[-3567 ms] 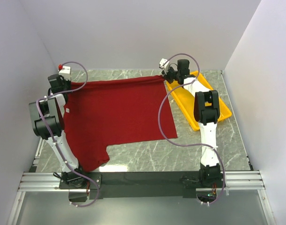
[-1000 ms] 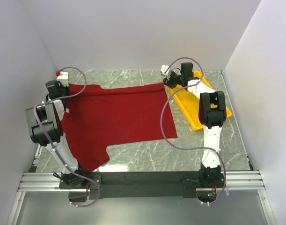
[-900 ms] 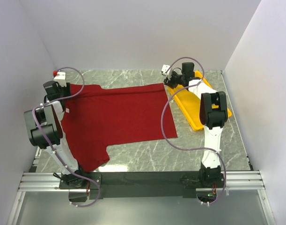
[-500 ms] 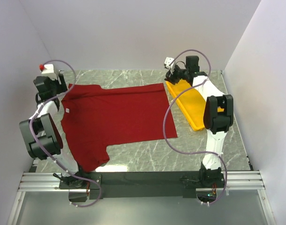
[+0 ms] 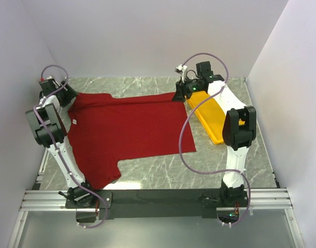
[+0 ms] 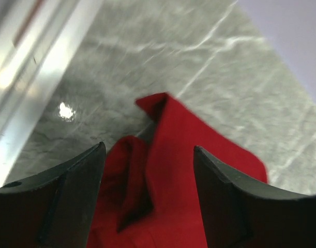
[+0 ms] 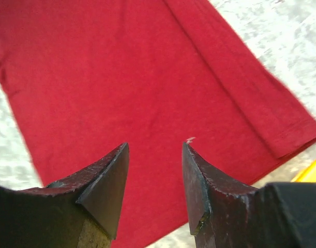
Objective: Fold and stack the t-shirts
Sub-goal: Fold the tshirt
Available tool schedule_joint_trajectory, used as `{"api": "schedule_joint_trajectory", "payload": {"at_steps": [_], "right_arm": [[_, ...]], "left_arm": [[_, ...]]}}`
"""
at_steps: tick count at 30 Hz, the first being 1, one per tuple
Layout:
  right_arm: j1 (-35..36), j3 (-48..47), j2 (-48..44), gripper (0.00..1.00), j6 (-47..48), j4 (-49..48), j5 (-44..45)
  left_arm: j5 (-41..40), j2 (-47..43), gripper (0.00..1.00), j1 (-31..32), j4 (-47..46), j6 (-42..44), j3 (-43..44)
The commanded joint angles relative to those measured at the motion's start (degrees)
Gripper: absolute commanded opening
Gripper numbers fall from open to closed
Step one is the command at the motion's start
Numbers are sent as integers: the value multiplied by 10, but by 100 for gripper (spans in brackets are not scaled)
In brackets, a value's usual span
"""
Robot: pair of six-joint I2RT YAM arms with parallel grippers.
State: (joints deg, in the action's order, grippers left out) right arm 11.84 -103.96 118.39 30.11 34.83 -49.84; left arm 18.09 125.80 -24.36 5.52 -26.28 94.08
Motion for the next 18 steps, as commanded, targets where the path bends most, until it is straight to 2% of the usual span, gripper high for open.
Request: {"api": "schedule_joint_trajectory", "payload": {"at_steps": [1, 7, 10, 18], "right_arm": [[-3, 7, -43, 53, -54, 8, -25], [-4, 37, -54, 53, -72, -12, -32], [-5, 40, -58, 53, -80, -18, -36], [-7, 54, -63, 54, -97, -32, -36]], "left_arm": [[-10, 12, 73, 10, 0, -41, 40], [-70, 24, 72, 27, -70, -6, 24], [-82, 38, 71, 32, -72, 0, 47], [-89, 110, 60, 39, 21, 9, 172]]}}
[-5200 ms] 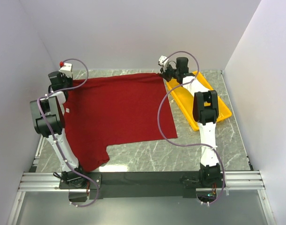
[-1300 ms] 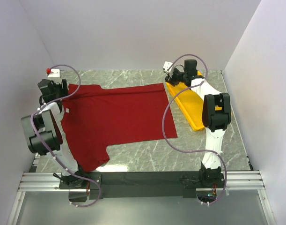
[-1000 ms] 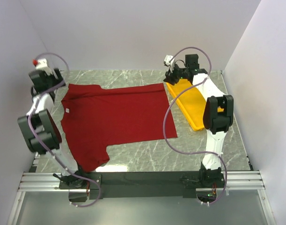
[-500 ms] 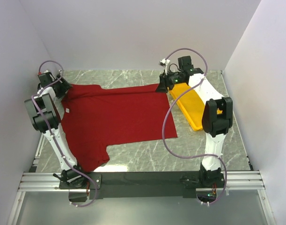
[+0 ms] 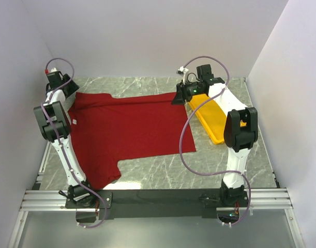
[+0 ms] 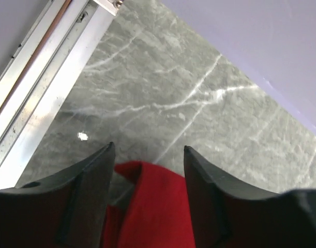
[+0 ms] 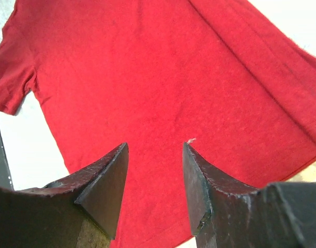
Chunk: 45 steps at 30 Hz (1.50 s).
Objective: Fold and stack the t-shirts
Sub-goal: Fold the tshirt
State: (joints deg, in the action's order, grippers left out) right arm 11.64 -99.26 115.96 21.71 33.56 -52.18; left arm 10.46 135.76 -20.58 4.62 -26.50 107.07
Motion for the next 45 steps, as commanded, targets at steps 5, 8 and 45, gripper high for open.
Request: {"api": "schedule_joint_trajectory", "payload": {"at_steps": [5, 8, 45], "right_arm": [[-15, 4, -41, 54, -24, -23, -16], [-21, -2, -38, 54, -25, -22, -14], [-50, 90, -119, 54, -34, -60, -15]], "left_arm": [[-8, 30, 52, 2, 63, 17, 65], [7, 30, 48, 2, 64, 23, 65], [297, -286, 1, -25, -14, 230, -307]]}}
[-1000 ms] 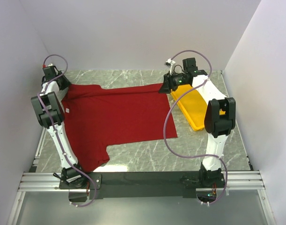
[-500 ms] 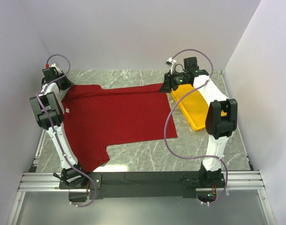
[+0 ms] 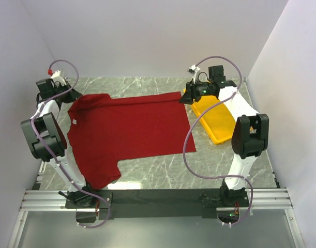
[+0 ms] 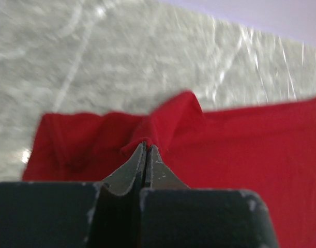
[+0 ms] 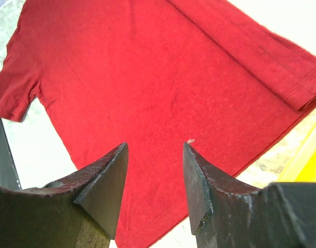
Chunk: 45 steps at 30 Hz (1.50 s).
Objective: Fold and stack the t-shirts
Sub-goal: Fold the tshirt
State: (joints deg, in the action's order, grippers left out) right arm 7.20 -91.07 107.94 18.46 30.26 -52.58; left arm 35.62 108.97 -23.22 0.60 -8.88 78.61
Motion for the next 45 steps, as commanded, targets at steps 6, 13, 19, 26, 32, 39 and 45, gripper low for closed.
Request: {"api": "schedule_joint_trajectory", "payload": {"at_steps": [6, 13, 19, 26, 32, 39, 45], "right_arm": [[-7, 24, -55, 54, 3, -33, -13], [-8, 45, -69, 54, 8, -38, -14], [-6, 57, -76, 54, 20, -37, -14], [-6, 75, -83, 54, 23, -45, -15], [-7, 89, -90, 54, 32, -49, -14], [-7, 101, -91, 54, 31, -58, -20], [-6, 101, -85, 54, 33, -66, -23]], "left_arm": [[63, -36, 1, 2, 111, 124, -34], [62, -63, 1, 0, 157, 177, -71], [-4, -87, 1, -1, 149, 183, -87], [1, -119, 1, -1, 135, 193, -118], [19, -142, 1, 0, 147, 208, -146], [-32, -165, 1, -1, 162, 216, -173], [-125, -169, 12, -1, 198, 189, -177]]}}
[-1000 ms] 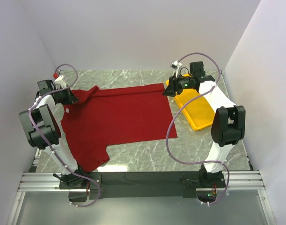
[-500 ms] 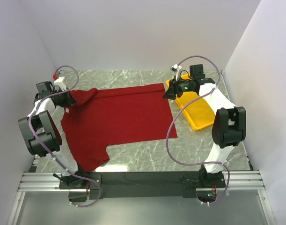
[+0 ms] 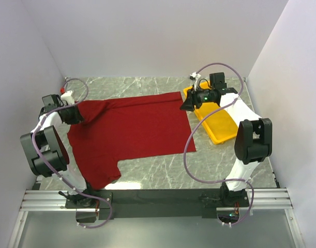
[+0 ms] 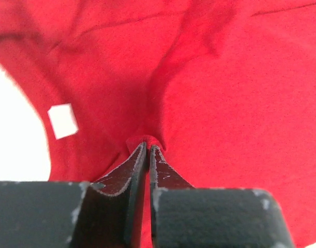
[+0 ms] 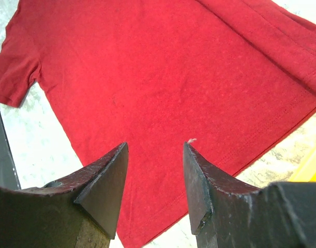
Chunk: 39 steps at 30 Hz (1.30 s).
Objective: Fold and stack the t-shirts
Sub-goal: Fold the tshirt
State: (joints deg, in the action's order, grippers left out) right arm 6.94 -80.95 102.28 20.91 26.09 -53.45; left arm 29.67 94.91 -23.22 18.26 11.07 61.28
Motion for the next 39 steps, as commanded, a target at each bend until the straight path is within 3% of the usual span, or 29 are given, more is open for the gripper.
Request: {"api": "schedule_joint_trajectory", "payload": {"at_steps": [1, 2, 3, 4, 6, 7, 11, 13, 17, 19, 27, 35, 39], "right_arm": [[-3, 0, -28, 54, 8, -26, -15], [-3, -1, -26, 54, 8, -27, -15], [-4, -1, -25, 54, 7, -28, -17], [-3, -2, -25, 54, 9, -29, -17], [-4, -3, -24, 54, 12, -28, -17], [-3, -4, -23, 54, 12, -28, -17], [-3, -8, -18, 54, 14, -24, -17], [-3, -13, -15, 54, 14, -20, -18], [-3, -22, -11, 54, 12, -10, -17], [-3, -20, -13, 55, 16, -7, -13], [-3, -13, -22, 55, 18, 2, -5], [-3, -27, -14, 55, 15, 11, -2], [-3, -32, -11, 55, 17, 15, -1]], "left_arm": [[-87, -32, 12, -1, 23, -17, -8], [-110, -37, 14, 0, 15, -31, -12], [-131, -55, 24, -2, 8, -59, -14], [-144, -66, 52, -5, -3, -71, -26], [-130, -106, 93, -5, -56, -97, -42], [-88, -118, 96, -5, -73, -105, -56], [-6, -115, 96, 16, -160, -176, -46], [-6, -77, 95, 54, -130, -181, 18], [-37, 80, 88, 103, -13, -173, 164], [-54, 114, 87, 124, 17, -167, 216], [-148, 196, 85, 159, 52, -154, 289], [-138, 221, 62, 175, 66, -150, 278], [-111, 223, 46, 179, 68, -148, 272]]}}
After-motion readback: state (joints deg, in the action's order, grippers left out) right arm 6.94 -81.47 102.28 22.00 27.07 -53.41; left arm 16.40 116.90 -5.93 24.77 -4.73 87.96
